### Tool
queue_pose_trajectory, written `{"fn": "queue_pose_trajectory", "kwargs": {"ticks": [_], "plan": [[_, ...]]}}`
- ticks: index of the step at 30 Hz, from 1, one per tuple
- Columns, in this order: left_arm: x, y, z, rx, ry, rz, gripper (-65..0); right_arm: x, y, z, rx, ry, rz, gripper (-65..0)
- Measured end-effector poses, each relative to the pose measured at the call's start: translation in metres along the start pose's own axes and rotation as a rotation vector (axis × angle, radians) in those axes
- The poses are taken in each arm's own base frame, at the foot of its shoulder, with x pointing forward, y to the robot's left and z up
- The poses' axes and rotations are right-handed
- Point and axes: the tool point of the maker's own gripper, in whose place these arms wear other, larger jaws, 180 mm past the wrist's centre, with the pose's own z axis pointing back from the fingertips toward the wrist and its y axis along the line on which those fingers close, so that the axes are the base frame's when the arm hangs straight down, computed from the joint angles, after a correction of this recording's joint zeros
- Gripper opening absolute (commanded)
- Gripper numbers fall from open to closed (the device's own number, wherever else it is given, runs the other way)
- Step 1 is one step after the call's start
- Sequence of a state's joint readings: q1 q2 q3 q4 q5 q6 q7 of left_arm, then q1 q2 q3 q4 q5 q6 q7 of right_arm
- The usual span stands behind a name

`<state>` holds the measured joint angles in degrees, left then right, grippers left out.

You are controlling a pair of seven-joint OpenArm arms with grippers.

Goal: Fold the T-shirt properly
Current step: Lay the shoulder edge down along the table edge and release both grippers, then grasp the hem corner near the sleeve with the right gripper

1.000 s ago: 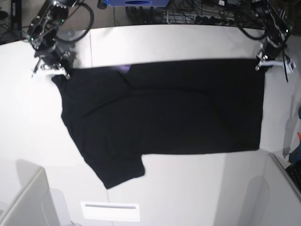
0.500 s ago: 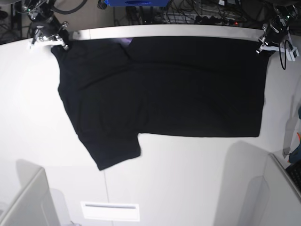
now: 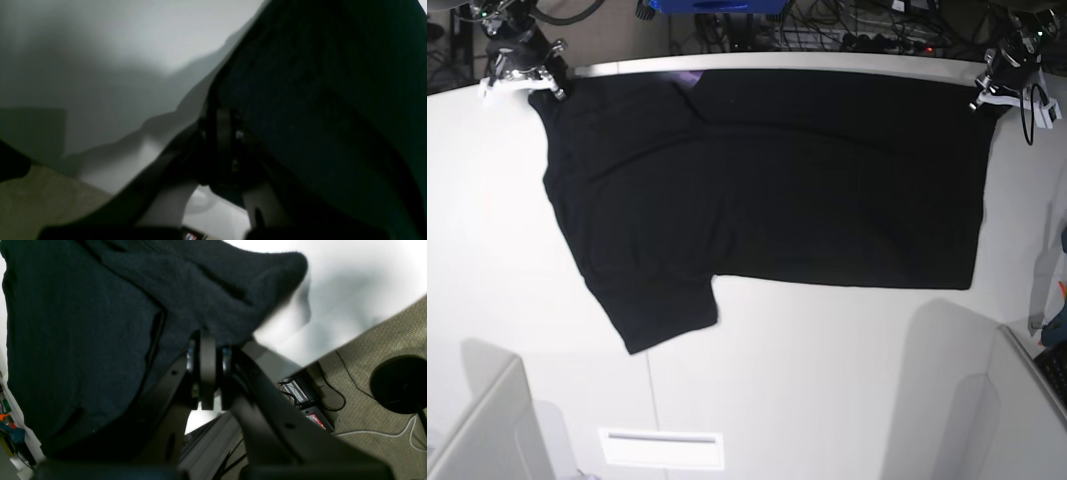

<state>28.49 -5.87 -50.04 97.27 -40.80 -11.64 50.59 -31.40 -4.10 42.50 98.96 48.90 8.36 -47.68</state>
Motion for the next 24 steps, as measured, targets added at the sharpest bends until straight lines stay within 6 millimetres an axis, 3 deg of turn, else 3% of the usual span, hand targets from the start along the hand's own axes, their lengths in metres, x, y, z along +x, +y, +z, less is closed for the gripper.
{"fn": "queue_pose_trajectory", "kwargs": {"ticks": [2,3,6,8,11,15,18,20,24], "plan": [[-0.003,0.002,0.001,0.005,0.008,0.001,-65.0,0.0,0.0,0.0,-0.001,0.001,0.001,-65.0],[-0.004,0.003,0.001,0.006,0.01,0.001,-65.0,-0.001,-0.001,0.001,-0.002,0.005,0.003,-60.3],[-0.003,0.003,0.001,0.007,0.006,0.0,-63.5,0.005,0.001,0.011,-0.017,-0.016,0.043,-30.9],[-0.002,0.003,0.002,0.01,0.003,-0.002,-48.1,0.013,0.008,0.017,-0.004,-0.048,0.061,-24.5],[0.0,0.005,0.003,0.016,-0.004,0.0,-25.3,0.02,0.013,0.027,-0.001,-0.098,0.045,-28.4],[0.017,0.004,0.013,0.023,-0.062,-0.005,-6.4,0.034,0.006,0.036,-0.035,-0.137,0.064,-28.5],[0.031,0.005,0.028,0.038,-0.135,0.013,-5.1,0.059,0.018,0.041,-0.021,-0.195,0.101,-28.5],[0.042,0.009,0.039,0.062,-0.183,0.023,-7.2,0.073,0.038,0.036,0.013,-0.219,0.166,-28.5],[0.065,0.011,0.059,0.083,-0.291,0.048,-17.1,0.066,0.101,0.007,0.145,-0.15,0.305,-28.8]]}}
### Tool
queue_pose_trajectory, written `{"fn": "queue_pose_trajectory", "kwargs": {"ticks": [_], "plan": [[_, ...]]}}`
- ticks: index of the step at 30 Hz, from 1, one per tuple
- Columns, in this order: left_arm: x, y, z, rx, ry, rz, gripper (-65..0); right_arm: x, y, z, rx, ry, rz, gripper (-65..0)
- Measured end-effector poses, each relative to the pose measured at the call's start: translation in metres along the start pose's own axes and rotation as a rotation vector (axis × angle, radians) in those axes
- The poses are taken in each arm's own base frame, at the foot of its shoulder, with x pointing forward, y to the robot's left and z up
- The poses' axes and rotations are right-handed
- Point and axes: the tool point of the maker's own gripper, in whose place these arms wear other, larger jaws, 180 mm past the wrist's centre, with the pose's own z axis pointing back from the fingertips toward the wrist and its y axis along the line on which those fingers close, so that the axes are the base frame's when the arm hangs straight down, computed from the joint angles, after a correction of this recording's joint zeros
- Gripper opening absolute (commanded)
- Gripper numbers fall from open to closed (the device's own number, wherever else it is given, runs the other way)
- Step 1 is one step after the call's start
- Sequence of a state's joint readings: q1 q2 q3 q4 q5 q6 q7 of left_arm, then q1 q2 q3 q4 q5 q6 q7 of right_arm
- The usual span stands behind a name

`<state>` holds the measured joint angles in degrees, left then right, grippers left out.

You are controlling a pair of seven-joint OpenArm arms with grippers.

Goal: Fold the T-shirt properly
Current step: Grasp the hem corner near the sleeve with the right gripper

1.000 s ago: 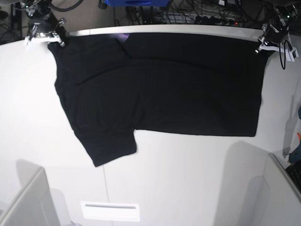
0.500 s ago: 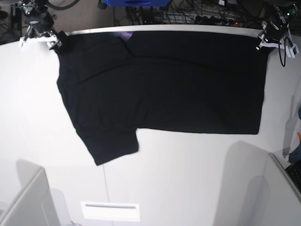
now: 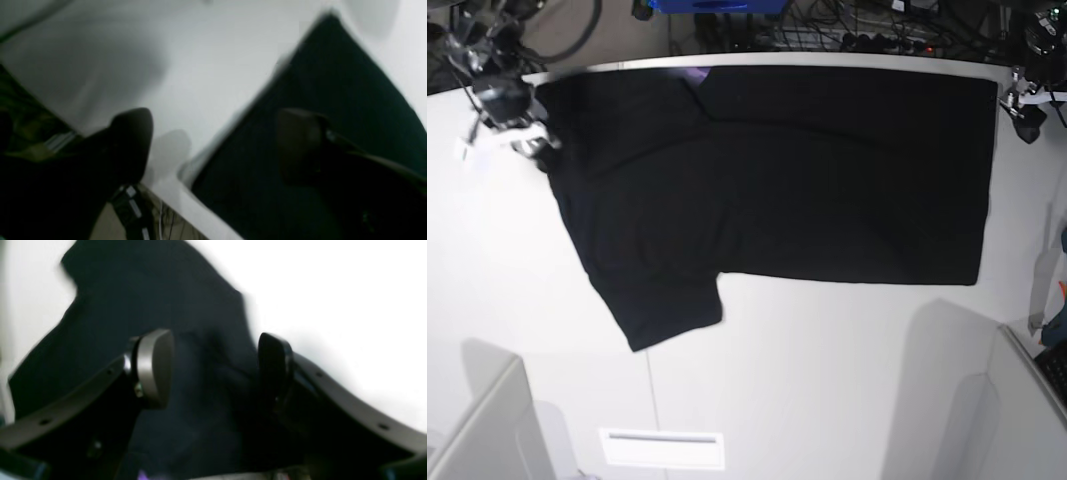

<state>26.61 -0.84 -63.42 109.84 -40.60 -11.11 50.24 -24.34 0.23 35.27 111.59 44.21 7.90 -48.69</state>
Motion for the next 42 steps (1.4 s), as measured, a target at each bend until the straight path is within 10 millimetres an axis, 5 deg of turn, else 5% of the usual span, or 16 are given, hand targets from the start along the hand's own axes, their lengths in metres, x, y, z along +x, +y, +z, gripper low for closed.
{"fn": "queue_pose_trajectory", "kwargs": {"ticks": [3,6,7,10,14,20,26,33,42], "plan": [[0.004,-0.003,0.0,-0.009,-0.008,-0.009,-35.2,0.022,0.048,-0.028,0.085,-0.017,0.124,-28.8],[0.003,-0.006,-0.001,-0.014,-0.007,-0.004,-61.9,0.052,0.074,-0.057,0.069,-0.062,0.237,-28.8],[0.002,-0.008,-0.002,-0.019,-0.004,-0.011,-65.0,0.058,0.079,-0.069,0.057,-0.057,0.266,-28.8],[0.004,-0.016,-0.006,-0.043,0.016,-0.056,-65.0,0.071,0.096,-0.109,0.054,-0.011,0.294,-28.5],[-0.001,-0.031,-0.01,-0.097,0.057,-0.155,-65.0,0.089,0.094,-0.159,0.022,0.073,0.242,-28.4],[-0.005,-0.05,-0.009,-0.201,0.07,-0.279,-65.0,0.109,0.067,-0.207,-0.033,0.142,0.168,-28.4],[-0.004,-0.052,-0.009,-0.213,0.068,-0.301,-65.0,0.11,0.04,-0.222,-0.094,0.204,0.158,-28.4],[-0.004,-0.053,-0.009,-0.214,0.065,-0.299,-65.0,0.087,0.071,-0.23,-0.012,0.243,0.291,-28.8],[-0.004,-0.052,-0.009,-0.214,0.067,-0.298,-65.0,0.084,0.072,-0.23,0.001,0.247,0.301,-28.8]]}}
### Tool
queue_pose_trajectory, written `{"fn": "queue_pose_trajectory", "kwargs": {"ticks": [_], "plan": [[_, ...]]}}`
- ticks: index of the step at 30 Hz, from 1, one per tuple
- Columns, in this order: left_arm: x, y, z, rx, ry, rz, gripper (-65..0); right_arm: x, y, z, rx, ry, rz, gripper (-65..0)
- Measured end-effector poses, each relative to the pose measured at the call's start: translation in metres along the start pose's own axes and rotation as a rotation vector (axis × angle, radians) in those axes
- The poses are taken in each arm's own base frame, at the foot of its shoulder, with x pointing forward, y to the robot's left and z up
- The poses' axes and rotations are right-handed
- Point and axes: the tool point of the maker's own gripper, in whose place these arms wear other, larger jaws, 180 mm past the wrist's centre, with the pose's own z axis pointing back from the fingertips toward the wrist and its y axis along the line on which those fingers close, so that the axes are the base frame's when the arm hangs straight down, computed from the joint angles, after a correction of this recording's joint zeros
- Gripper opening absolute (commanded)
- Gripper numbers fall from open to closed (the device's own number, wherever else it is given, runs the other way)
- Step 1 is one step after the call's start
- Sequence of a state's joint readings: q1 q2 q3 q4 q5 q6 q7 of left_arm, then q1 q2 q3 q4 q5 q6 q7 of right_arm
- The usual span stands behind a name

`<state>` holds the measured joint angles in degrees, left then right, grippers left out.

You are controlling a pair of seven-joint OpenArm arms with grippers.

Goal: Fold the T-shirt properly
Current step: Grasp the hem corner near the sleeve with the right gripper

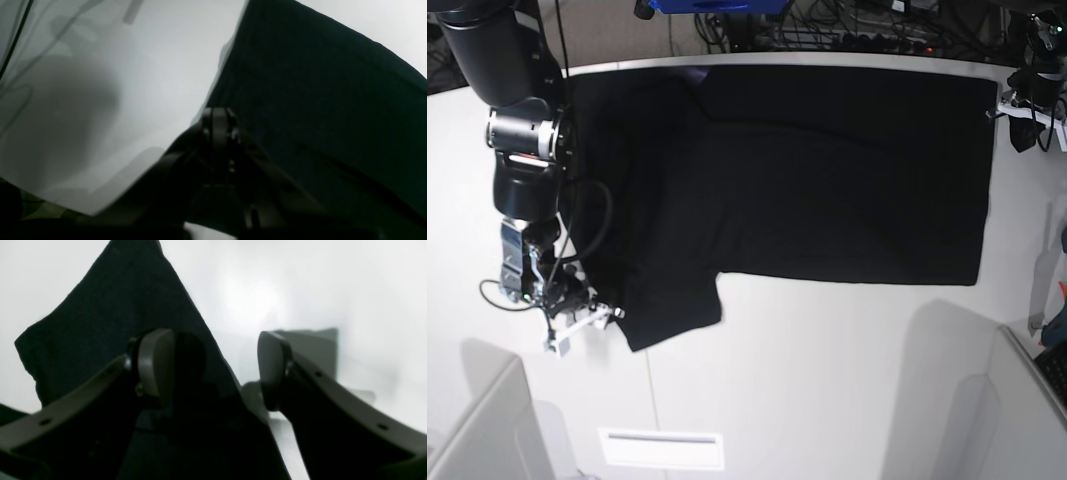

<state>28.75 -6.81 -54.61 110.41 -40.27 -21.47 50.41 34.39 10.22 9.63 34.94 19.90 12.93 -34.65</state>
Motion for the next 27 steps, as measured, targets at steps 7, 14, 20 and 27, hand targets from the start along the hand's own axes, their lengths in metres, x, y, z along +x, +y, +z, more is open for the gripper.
{"fn": "queue_pose_trajectory", "kwargs": {"ticks": [7,14,20,27], "plan": [[0.001,-0.001,-0.001,-0.004,-0.004,0.001,-65.0,-0.005,0.0,-0.001,0.007,-0.007,0.005,-29.0],[0.0,-0.002,-0.002,-0.006,0.0,-0.002,-65.0,-0.016,0.014,-0.002,0.0,0.009,0.144,-37.4],[0.001,-0.003,-0.002,-0.006,0.0,-0.002,-65.0,-0.016,0.015,-0.002,0.005,0.009,0.136,-41.9],[-0.006,0.001,-0.004,0.001,0.017,0.012,-65.0,-0.013,0.014,-0.003,0.004,-0.029,0.131,-56.0]]}}
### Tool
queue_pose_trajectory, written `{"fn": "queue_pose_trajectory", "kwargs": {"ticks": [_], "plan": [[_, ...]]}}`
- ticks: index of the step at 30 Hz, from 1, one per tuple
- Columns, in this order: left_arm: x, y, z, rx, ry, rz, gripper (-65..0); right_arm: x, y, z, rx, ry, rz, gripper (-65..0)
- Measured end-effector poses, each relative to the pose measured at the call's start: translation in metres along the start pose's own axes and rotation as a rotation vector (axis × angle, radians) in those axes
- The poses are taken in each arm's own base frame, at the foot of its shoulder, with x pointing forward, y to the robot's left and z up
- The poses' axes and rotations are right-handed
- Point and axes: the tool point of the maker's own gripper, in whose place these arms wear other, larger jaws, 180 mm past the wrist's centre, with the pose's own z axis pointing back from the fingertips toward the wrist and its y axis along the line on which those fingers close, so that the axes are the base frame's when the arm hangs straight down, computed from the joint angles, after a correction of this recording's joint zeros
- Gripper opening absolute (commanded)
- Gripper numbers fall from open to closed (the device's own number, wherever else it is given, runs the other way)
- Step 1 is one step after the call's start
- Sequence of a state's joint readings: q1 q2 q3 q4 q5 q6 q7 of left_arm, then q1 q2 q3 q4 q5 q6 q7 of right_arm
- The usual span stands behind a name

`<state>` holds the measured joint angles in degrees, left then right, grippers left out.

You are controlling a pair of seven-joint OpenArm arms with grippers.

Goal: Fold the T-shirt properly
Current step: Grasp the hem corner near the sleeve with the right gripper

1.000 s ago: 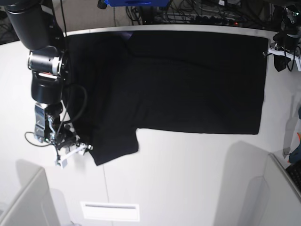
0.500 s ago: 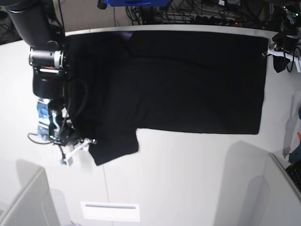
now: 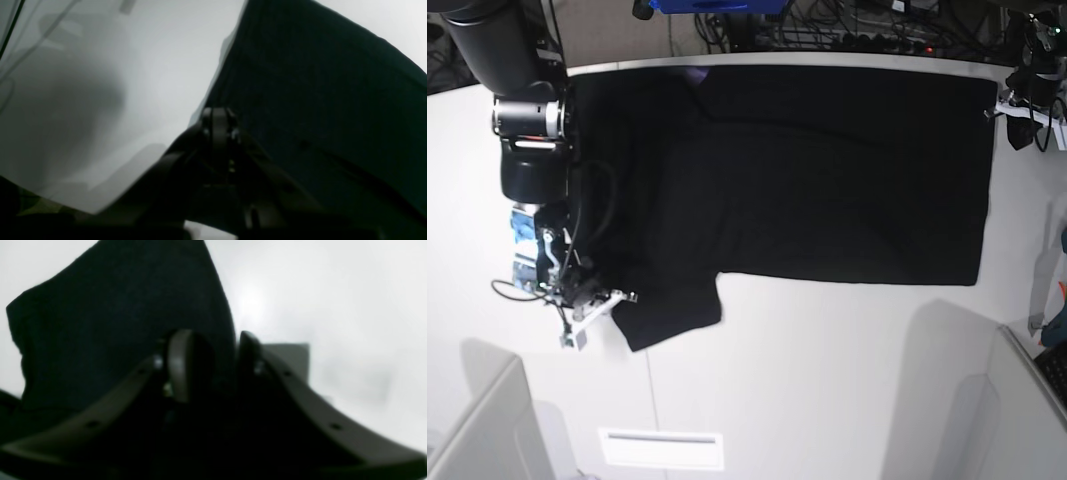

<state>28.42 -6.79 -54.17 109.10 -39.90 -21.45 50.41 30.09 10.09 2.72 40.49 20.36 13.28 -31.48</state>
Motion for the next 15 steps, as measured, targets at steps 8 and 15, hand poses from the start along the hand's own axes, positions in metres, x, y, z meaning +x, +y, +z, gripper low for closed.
{"fn": "queue_pose_trajectory", "kwargs": {"ticks": [8,15], "plan": [[0.032,0.009,-0.017,0.115,-0.022,-0.164,-48.2,-0.001,0.0,-0.001,-0.001,-0.008,-0.006,-65.0],[0.075,0.016,-0.075,0.142,0.029,-0.226,-9.9,-0.001,0.002,-0.001,0.004,-0.009,-0.006,-65.0]]}}
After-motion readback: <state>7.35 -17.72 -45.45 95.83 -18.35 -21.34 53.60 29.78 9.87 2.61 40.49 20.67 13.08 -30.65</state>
